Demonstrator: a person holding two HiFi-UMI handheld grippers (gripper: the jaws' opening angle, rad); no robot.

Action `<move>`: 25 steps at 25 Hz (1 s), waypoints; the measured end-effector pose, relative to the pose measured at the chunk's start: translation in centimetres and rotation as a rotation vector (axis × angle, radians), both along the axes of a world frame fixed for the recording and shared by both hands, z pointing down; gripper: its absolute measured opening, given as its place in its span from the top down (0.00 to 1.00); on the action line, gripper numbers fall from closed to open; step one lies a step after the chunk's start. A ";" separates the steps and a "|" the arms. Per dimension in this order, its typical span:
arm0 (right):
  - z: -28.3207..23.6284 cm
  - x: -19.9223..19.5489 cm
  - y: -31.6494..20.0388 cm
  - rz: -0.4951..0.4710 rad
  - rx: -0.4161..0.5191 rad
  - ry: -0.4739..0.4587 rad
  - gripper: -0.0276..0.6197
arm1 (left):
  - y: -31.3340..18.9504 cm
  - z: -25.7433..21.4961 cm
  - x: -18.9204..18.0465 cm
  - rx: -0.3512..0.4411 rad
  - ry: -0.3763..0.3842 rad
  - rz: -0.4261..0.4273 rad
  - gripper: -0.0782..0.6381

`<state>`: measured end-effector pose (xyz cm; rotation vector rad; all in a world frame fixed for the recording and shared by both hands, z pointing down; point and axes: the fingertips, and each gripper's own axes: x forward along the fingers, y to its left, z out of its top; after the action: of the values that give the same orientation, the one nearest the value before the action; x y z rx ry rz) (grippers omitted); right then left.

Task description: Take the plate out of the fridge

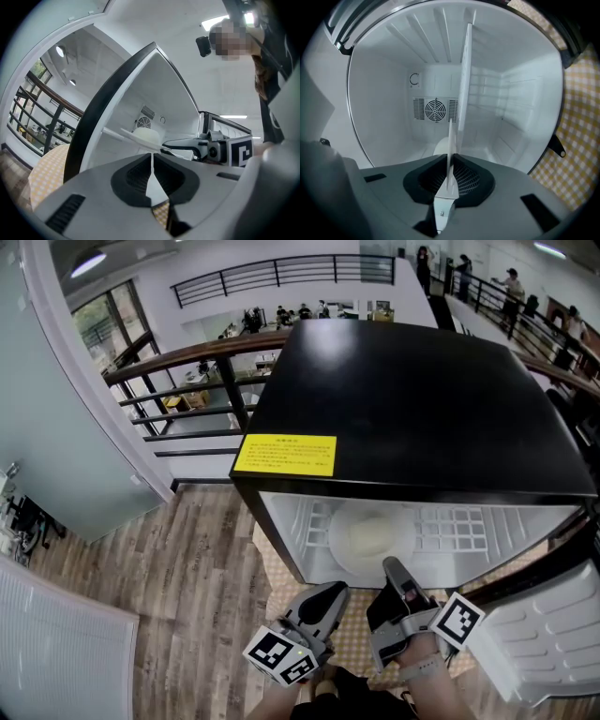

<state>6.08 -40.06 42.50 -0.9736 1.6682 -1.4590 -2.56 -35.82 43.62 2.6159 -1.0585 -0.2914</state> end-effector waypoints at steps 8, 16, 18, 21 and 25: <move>0.1 -0.1 1.4 0.001 -0.012 -0.010 0.88 | 0.9 -0.3 -0.5 0.006 -0.005 -0.005 0.88; 0.4 0.4 3.5 0.015 -0.029 -0.013 0.88 | 2.6 -0.4 -0.7 0.003 -0.006 -0.004 0.88; 0.5 0.5 4.0 0.021 -0.032 -0.016 0.88 | 3.1 -0.4 -0.7 0.004 -0.009 -0.002 0.88; 0.6 0.6 4.8 0.029 -0.037 -0.025 0.88 | 3.9 -0.5 -0.9 0.005 -0.013 -0.001 0.88; 0.6 0.6 6.2 0.042 -0.039 -0.026 0.88 | 5.0 -0.6 -1.4 0.006 -0.014 -0.002 0.88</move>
<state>6.71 -33.83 43.11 -1.0002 1.5968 -1.4756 -3.93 -30.79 43.06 2.6265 -1.0663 -0.2774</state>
